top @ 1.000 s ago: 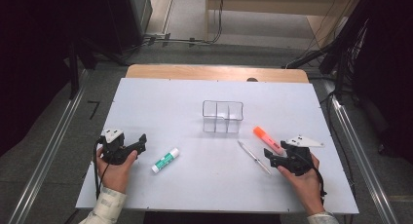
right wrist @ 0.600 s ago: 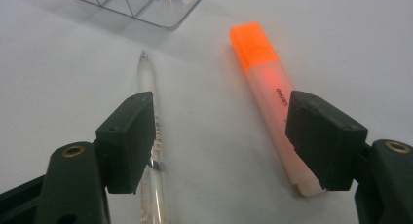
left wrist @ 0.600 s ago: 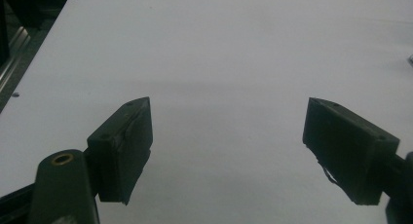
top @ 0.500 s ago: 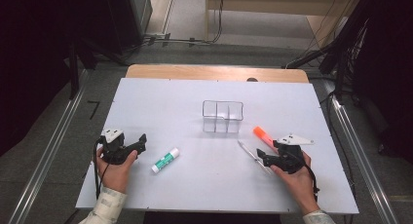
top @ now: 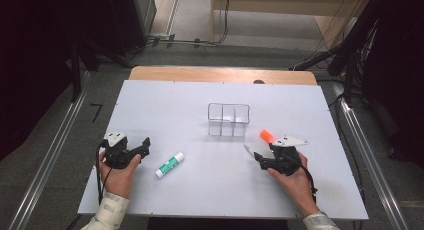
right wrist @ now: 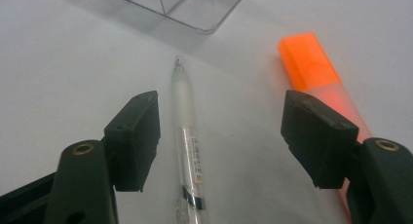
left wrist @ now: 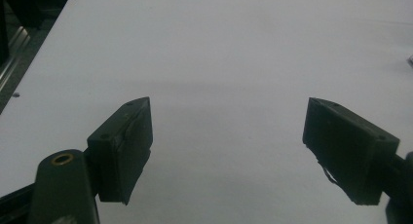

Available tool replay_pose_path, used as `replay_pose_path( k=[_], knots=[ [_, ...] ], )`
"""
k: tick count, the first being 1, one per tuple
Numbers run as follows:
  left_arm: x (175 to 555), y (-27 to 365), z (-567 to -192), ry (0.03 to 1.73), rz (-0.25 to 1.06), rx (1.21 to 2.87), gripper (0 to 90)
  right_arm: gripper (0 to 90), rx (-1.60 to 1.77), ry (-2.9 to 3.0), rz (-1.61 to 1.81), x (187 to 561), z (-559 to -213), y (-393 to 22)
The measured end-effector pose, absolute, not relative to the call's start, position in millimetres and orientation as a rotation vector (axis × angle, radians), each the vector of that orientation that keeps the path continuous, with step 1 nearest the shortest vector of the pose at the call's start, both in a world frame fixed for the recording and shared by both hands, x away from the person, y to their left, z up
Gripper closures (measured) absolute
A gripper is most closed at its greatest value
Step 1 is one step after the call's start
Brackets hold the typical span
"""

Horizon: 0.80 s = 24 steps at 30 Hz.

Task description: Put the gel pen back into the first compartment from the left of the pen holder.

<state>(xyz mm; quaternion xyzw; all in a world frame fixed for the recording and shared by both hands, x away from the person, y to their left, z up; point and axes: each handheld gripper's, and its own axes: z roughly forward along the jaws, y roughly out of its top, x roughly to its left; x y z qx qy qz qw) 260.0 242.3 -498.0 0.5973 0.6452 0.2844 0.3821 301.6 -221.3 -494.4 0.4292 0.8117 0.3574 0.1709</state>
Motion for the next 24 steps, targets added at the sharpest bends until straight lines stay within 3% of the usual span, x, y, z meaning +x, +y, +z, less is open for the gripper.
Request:
replay_pose_path(
  k=[16,24],
  knots=[
    [260.3,242.3,-497.8,1.645,0.723,1.524,19.3,39.5,1.2,2.337,0.981,312.4,-500.2,-205.0],
    [260.5,242.3,-498.1,1.644,0.72,1.529,19.3,50.2,1.181,2.354,0.987,313.0,-500.9,-200.9]
  ],
)
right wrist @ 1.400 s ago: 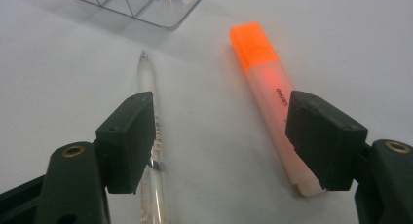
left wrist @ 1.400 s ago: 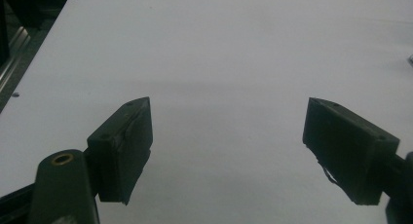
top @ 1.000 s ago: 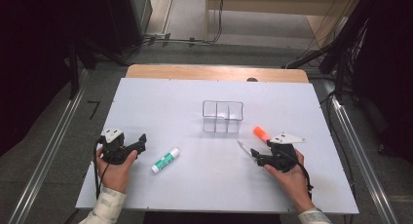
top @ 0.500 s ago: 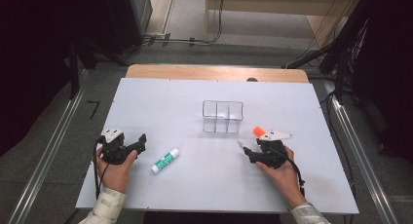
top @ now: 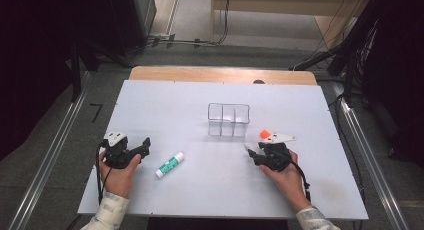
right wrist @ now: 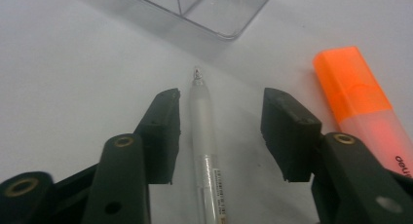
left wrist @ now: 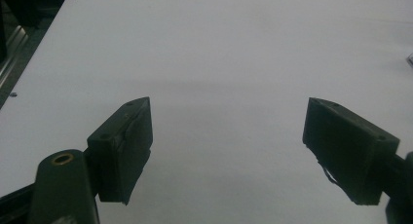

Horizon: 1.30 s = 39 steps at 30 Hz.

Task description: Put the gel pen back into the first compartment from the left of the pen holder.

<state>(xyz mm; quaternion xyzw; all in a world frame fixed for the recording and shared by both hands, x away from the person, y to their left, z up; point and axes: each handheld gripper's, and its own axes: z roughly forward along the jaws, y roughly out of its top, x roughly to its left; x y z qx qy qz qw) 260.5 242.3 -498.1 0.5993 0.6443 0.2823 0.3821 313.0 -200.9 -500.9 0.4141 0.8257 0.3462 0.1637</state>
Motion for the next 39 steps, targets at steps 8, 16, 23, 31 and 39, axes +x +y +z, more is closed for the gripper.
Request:
replay_pose_path(
  k=[8,16,23,31,39],
  knots=[
    [260.3,242.7,-498.0,1.644,0.721,1.526,19.3,60.0,1.138,2.374,0.922,312.5,-502.6,-193.2],
    [260.3,242.7,-498.0,1.643,0.72,1.525,19.3,66.9,1.139,2.386,0.926,312.9,-502.8,-190.6],
    [260.4,242.5,-497.9,1.643,0.721,1.528,19.3,70.8,1.12,2.397,0.918,312.6,-502.5,-189.2],
    [260.2,242.8,-497.8,1.642,0.719,1.525,19.3,75.0,1.108,2.402,0.904,311.7,-502.2,-185.7],
    [260.0,243.3,-497.6,1.64,0.719,1.525,19.4,77.8,1.104,2.408,0.909,312.6,-502.1,-187.1]
  ],
)
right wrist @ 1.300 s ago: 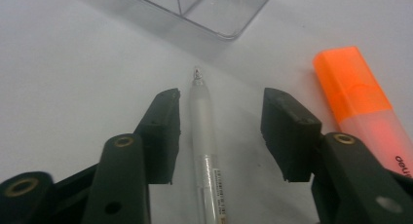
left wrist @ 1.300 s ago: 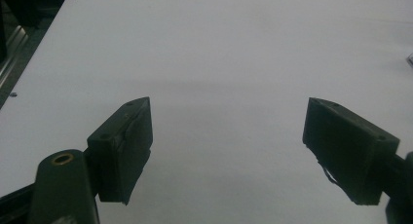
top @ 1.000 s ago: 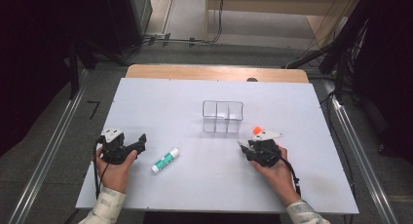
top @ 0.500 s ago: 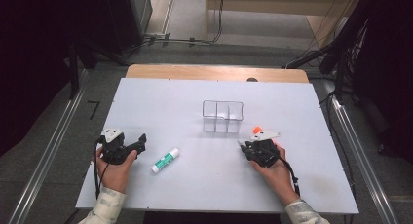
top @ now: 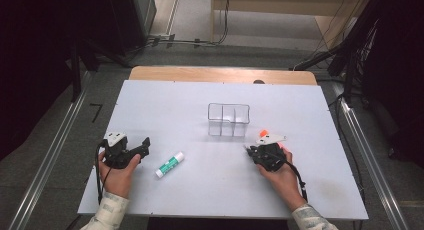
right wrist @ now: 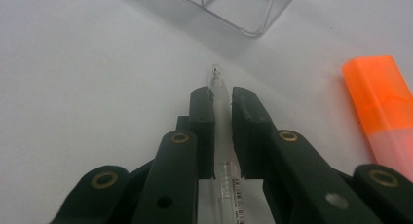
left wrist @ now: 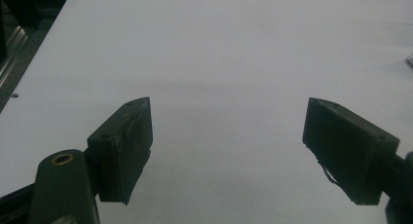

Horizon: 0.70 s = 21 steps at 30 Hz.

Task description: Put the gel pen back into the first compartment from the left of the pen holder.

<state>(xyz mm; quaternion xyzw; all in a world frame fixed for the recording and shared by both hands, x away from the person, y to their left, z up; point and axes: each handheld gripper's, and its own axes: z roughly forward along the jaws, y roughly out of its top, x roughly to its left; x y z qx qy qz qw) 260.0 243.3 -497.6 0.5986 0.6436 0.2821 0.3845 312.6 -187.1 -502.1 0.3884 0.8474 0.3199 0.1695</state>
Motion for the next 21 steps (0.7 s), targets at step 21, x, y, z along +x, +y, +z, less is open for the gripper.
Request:
replay_pose_path(
  k=[21],
  knots=[
    [260.1,243.9,-497.5,1.641,0.715,1.521,19.4,79.3,1.134,2.372,0.985,311.0,-492.7,-194.9]
  ],
)
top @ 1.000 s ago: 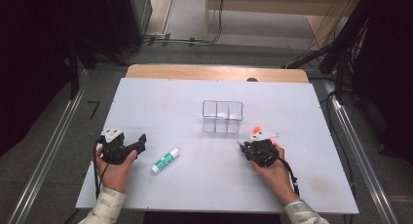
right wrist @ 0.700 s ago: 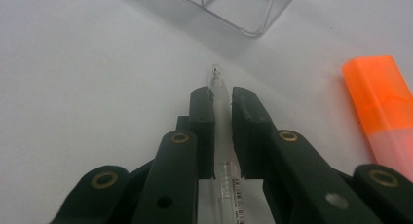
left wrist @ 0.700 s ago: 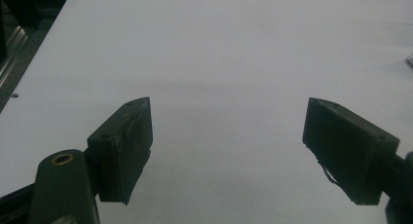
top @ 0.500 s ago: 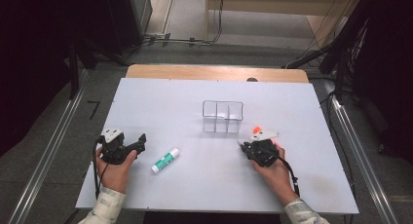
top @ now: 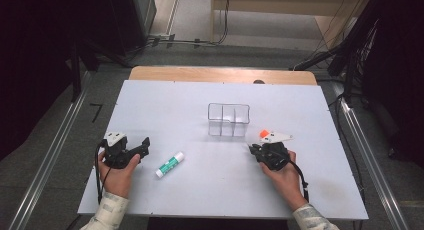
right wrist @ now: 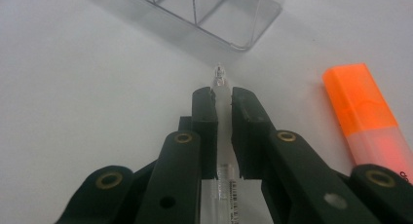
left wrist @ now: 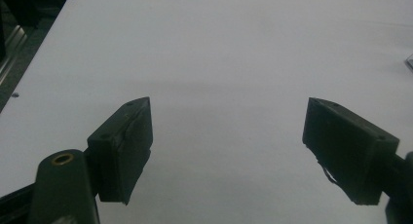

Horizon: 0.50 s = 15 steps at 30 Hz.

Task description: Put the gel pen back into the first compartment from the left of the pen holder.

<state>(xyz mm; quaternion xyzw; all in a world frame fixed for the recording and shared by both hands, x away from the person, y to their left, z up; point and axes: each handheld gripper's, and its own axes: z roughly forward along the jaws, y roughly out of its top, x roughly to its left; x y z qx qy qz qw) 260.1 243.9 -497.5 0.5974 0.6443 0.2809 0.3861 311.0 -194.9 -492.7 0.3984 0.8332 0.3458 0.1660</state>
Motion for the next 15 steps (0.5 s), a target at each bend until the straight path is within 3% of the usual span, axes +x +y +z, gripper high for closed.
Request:
replay_pose_path(
  k=[15],
  knots=[
    [260.3,243.8,-497.5,1.642,0.716,1.525,19.4,79.2,1.158,2.326,1.086,309.1,-471.0,-201.9]
  ],
)
